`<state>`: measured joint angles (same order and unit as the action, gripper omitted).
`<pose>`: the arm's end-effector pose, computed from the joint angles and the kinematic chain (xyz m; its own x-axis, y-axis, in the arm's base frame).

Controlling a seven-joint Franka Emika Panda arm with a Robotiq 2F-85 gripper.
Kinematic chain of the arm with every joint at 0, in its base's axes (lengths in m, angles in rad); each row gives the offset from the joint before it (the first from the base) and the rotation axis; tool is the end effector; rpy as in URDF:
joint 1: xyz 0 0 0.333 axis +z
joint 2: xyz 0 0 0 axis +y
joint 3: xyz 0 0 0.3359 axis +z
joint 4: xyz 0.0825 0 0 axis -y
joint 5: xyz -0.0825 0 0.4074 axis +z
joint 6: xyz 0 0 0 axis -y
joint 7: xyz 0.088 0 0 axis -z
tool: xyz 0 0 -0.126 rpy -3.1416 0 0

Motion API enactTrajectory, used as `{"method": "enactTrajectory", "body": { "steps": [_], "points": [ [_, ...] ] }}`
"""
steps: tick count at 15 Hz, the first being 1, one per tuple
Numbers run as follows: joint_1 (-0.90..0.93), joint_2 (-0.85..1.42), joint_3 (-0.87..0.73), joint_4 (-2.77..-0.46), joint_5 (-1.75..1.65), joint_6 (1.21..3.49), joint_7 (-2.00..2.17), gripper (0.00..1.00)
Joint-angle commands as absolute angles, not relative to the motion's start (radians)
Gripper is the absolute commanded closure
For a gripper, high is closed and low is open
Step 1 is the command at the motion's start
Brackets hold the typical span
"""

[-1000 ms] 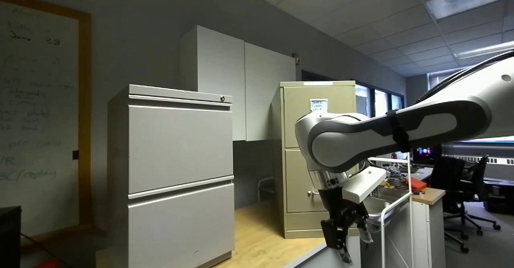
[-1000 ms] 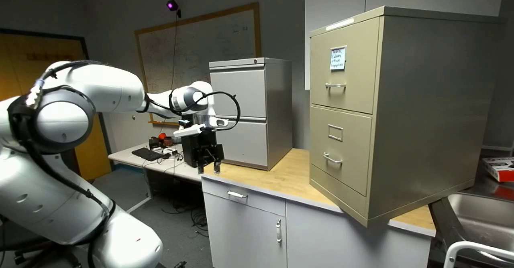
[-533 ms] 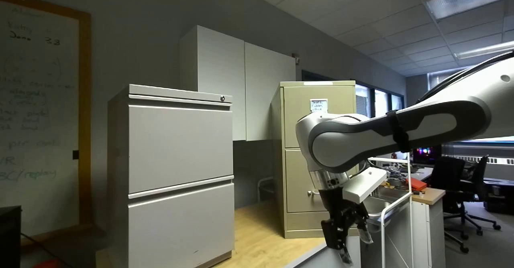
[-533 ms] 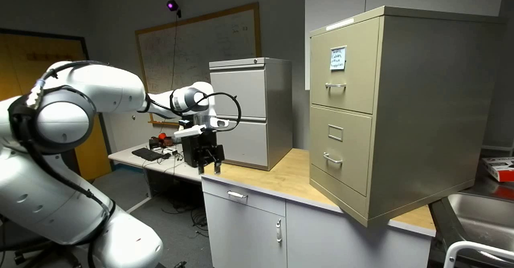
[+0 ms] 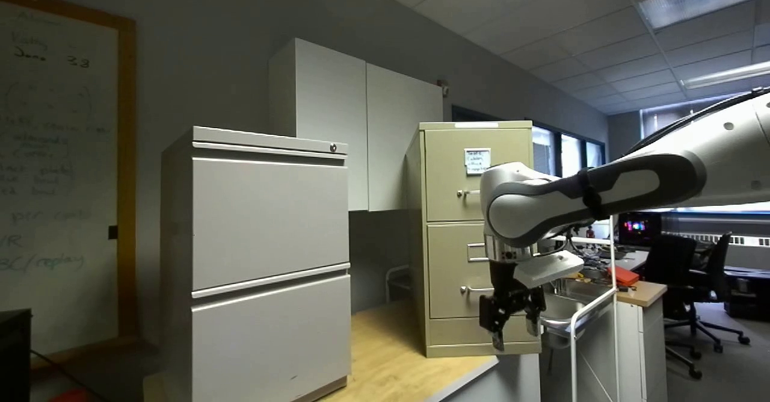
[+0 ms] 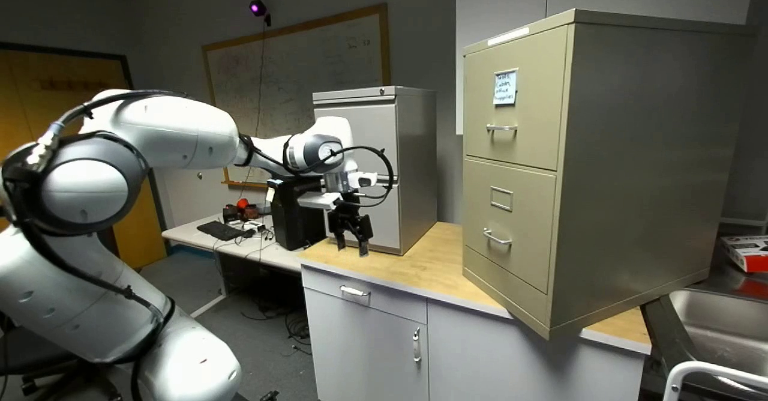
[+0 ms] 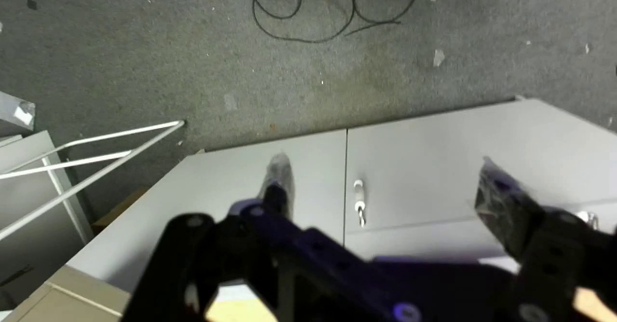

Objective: Open the bottom drawer of the cabinet to the right

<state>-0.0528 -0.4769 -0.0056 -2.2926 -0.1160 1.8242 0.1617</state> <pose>0.4222 -0.0365 0.5259 0.9818 -0.1883 0.0245 -0.1899 -0.9759 0.1072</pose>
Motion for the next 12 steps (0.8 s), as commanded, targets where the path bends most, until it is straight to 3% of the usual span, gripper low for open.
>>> {"method": "enactTrajectory", "body": {
  "steps": [1,7,12],
  "points": [
    [-0.112,-0.443,-0.096,-2.254,-0.101,1.965,0.120,0.00],
    [-0.139,-0.313,-0.256,-2.119,0.082,2.190,0.001,0.00],
    [-0.118,-0.127,-0.350,-1.905,0.430,2.216,-0.141,0.00]
  ]
}}
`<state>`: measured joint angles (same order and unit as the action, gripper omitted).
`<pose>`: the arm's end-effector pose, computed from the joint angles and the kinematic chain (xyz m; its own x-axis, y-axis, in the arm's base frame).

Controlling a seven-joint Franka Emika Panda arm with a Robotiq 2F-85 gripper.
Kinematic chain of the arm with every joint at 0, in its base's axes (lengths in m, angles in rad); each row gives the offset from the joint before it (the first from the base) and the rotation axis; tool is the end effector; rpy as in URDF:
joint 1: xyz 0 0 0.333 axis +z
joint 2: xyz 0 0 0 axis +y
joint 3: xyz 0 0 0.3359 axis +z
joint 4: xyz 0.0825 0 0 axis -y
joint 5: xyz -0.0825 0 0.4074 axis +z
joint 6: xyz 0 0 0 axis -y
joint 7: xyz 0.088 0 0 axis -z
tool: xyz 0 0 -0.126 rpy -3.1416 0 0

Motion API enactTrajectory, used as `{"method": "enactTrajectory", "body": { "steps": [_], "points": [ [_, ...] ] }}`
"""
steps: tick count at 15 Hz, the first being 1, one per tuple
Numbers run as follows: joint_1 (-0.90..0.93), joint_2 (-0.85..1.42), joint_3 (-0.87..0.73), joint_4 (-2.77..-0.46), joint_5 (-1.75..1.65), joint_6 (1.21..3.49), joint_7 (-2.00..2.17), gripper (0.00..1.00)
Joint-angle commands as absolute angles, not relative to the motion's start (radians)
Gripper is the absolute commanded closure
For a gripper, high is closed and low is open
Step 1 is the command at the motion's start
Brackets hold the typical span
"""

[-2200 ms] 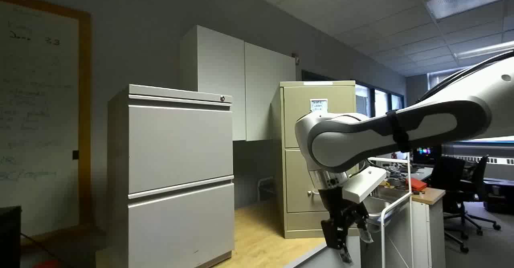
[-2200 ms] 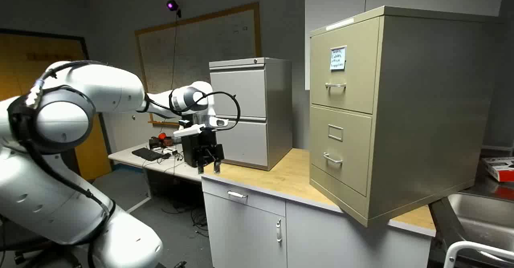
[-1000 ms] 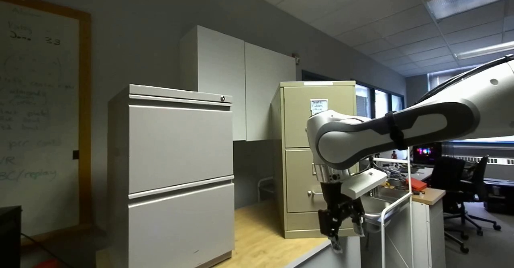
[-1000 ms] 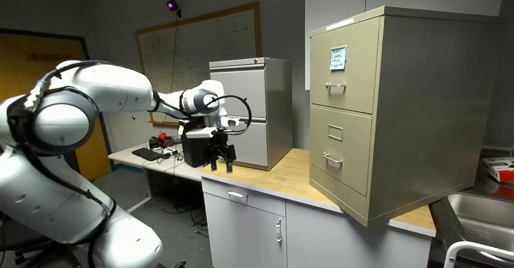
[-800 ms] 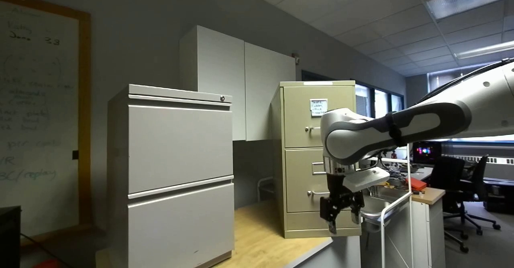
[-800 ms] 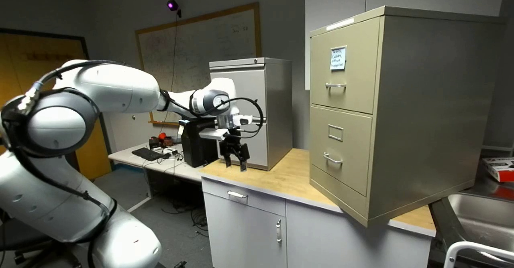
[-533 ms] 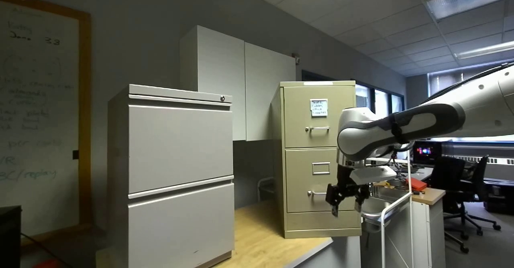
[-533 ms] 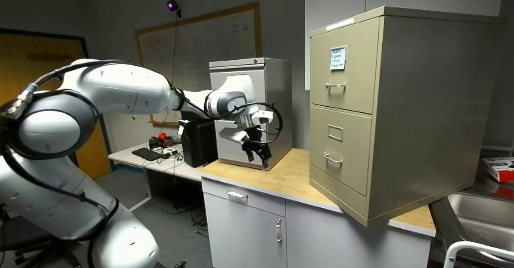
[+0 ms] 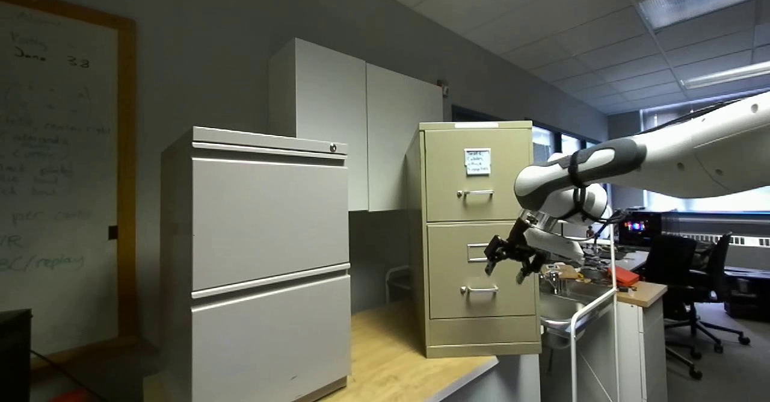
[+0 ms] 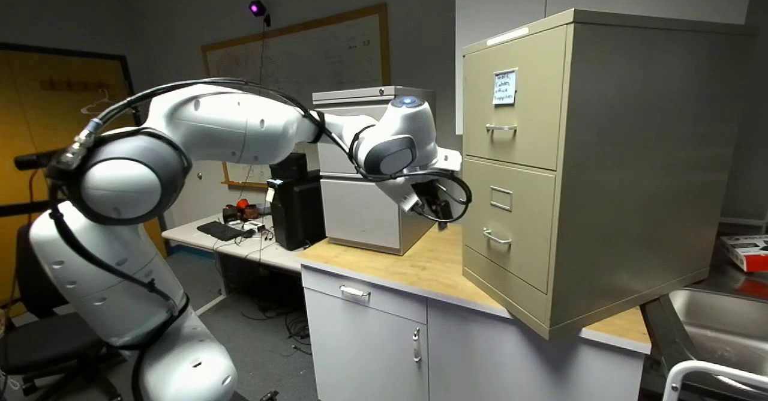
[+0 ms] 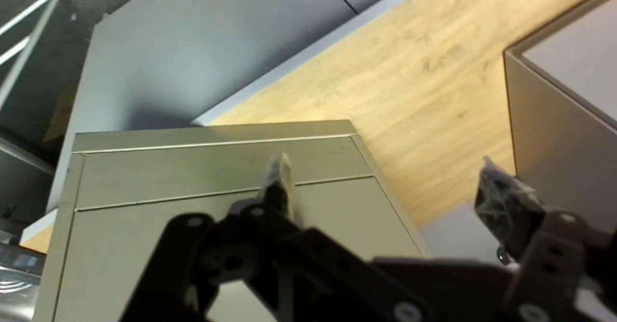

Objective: Open the bottom drawer of the cabinet to the right

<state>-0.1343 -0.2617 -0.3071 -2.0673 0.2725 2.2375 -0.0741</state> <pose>0.4912 -0.2344 0.5821 0.7737 -0.4950 0.3954 -0.3966 -0.8651 -0.3071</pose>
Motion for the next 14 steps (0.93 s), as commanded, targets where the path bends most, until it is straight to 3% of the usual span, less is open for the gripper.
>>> {"method": "enactTrajectory", "body": {
  "steps": [1,14],
  "points": [
    [-0.126,-0.079,-0.360,-1.860,0.505,2.212,-0.158,0.00],
    [-0.352,0.246,-0.315,-1.666,1.053,2.188,-0.138,0.00]
  ]
}}
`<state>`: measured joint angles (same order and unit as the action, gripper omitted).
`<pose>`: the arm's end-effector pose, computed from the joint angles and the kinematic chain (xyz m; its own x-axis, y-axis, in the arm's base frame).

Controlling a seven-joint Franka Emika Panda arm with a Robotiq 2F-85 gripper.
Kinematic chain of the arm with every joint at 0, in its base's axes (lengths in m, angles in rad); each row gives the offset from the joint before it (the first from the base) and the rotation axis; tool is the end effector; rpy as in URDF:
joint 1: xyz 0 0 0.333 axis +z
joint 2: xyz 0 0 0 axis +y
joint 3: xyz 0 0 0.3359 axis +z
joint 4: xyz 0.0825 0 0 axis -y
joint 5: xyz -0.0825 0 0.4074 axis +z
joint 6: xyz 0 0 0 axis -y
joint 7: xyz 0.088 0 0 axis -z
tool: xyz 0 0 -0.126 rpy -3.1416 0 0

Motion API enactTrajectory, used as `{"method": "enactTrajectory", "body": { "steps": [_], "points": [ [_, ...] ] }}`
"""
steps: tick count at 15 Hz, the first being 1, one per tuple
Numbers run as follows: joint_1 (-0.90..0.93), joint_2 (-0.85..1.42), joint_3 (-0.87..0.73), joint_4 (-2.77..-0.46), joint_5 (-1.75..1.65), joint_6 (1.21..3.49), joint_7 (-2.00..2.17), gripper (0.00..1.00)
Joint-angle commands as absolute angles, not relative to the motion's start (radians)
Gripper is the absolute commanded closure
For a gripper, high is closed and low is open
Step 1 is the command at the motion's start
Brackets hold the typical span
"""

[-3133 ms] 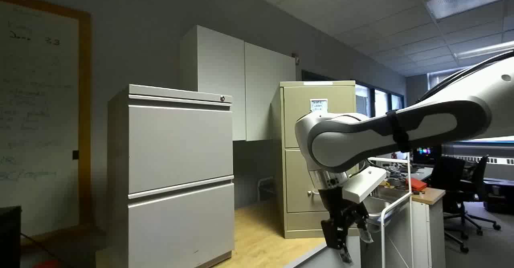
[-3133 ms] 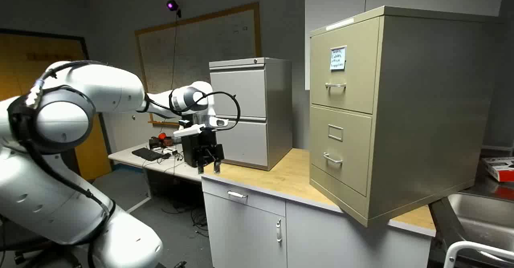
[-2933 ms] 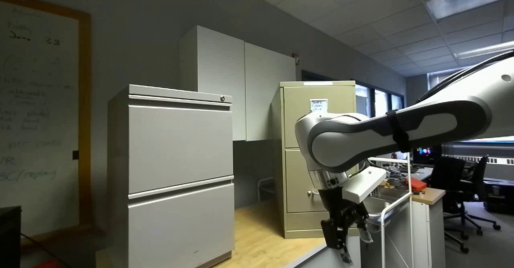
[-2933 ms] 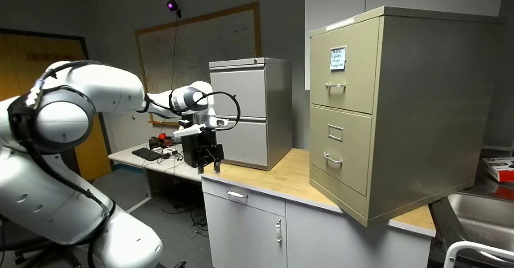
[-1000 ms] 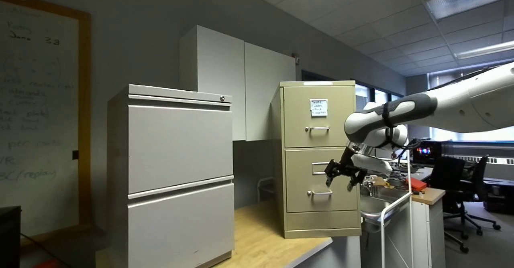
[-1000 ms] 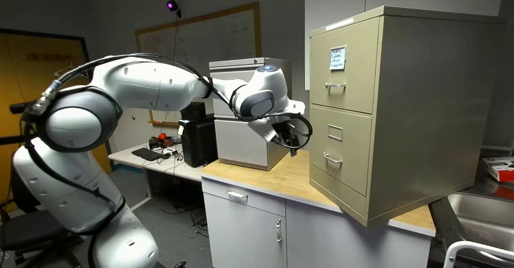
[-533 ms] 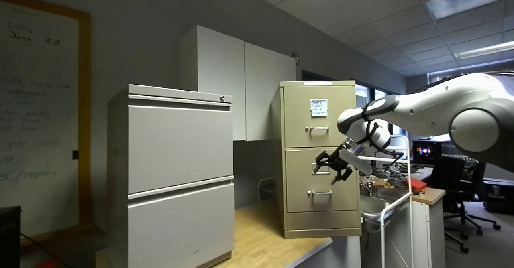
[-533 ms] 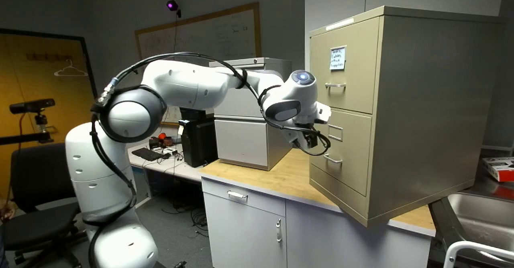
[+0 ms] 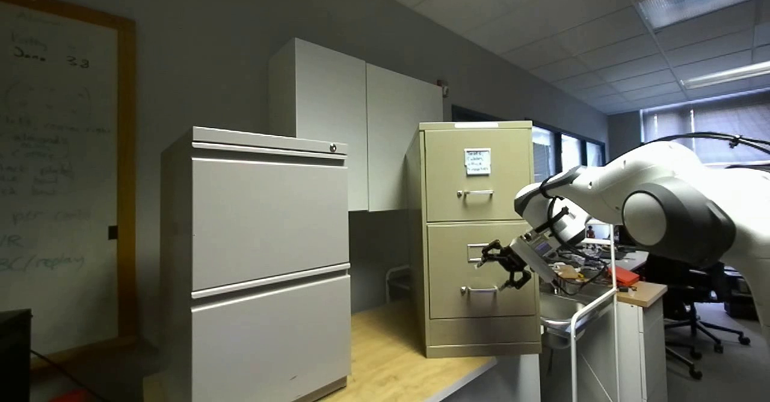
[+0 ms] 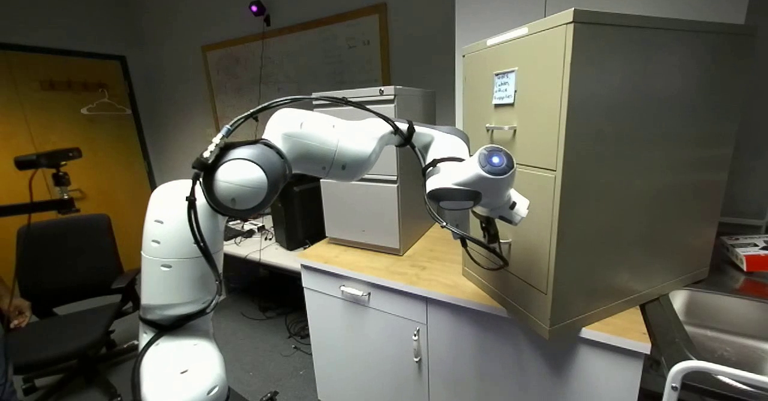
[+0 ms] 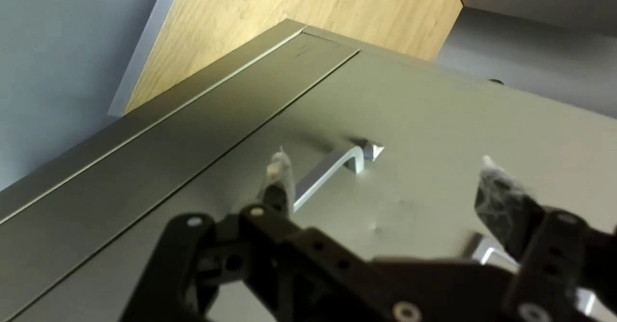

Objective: Open the bottom drawer of the cabinet to the right

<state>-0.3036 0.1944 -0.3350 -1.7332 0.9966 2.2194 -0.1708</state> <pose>0.5806 -0.3625 0.5108 0.4892 -0.8495 0.1974 -0.5042 -0.4602 -0.7308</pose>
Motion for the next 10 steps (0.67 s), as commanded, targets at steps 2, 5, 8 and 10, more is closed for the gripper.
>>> {"method": "enactTrajectory", "body": {
  "steps": [2,5,8,10],
  "points": [
    [-0.374,0.283,-0.311,-1.633,1.077,2.166,-0.119,0.00],
    [-0.396,0.350,-0.302,-1.571,1.078,2.116,-0.093,0.00],
    [-0.411,0.410,-0.284,-1.531,1.076,2.068,-0.069,0.00],
    [-0.422,0.439,-0.271,-1.520,1.086,2.054,-0.064,0.12]
  ]
}}
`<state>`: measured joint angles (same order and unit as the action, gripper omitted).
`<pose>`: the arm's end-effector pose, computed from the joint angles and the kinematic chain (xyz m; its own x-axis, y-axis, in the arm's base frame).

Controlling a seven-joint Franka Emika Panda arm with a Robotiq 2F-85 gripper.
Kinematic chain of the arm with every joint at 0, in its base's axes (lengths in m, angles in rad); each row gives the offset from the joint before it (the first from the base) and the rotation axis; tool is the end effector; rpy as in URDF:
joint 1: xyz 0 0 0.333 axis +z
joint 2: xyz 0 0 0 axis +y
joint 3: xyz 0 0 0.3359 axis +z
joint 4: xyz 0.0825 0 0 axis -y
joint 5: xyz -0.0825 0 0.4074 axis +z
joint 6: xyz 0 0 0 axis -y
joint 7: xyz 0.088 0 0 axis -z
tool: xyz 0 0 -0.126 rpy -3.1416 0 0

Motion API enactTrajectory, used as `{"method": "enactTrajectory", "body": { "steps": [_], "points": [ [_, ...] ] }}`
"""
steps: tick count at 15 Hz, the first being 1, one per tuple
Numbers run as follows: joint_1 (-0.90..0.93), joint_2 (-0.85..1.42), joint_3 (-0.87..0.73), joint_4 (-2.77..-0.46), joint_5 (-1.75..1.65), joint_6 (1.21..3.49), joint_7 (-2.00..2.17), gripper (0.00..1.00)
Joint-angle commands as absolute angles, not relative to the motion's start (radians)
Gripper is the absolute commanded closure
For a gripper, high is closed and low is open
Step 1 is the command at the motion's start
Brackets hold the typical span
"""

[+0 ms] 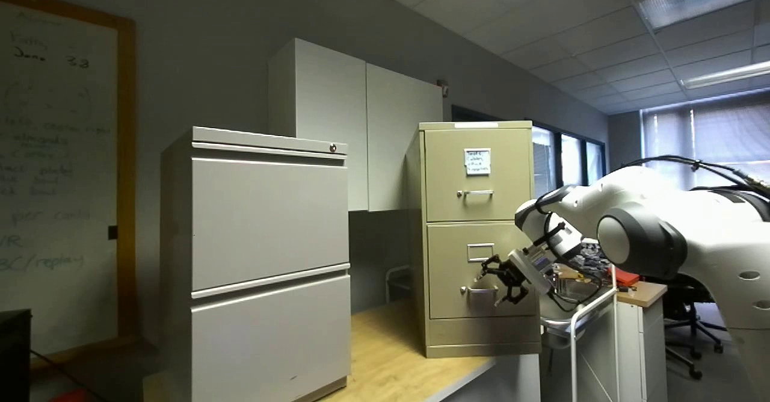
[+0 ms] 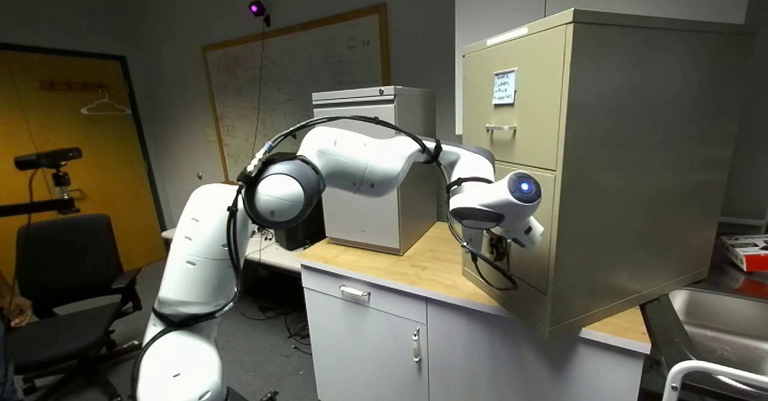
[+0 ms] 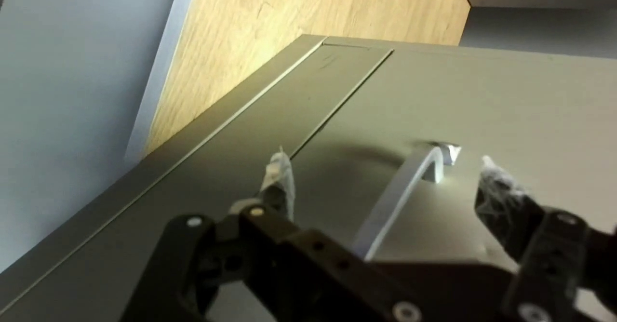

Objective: Open the bottom drawer of the cabinet to the right

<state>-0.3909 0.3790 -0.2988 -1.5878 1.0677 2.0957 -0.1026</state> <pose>0.6108 -0.3935 0.4550 0.4829 -0.8752 0.0289 -0.5612 -0.3346 -0.7570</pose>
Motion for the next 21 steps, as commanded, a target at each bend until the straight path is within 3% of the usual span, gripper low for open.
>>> {"method": "enactTrajectory", "body": {
  "steps": [1,10,14,21],
  "points": [
    [-0.425,0.451,-0.269,-1.518,1.081,2.053,-0.058,0.27],
    [-0.464,0.429,-0.289,-1.540,1.080,2.076,-0.006,0.95],
    [-0.454,0.432,-0.289,-1.531,1.051,2.054,0.032,0.95],
    [-0.347,0.358,-0.279,-1.459,0.700,1.978,0.259,0.95]
  ]
}}
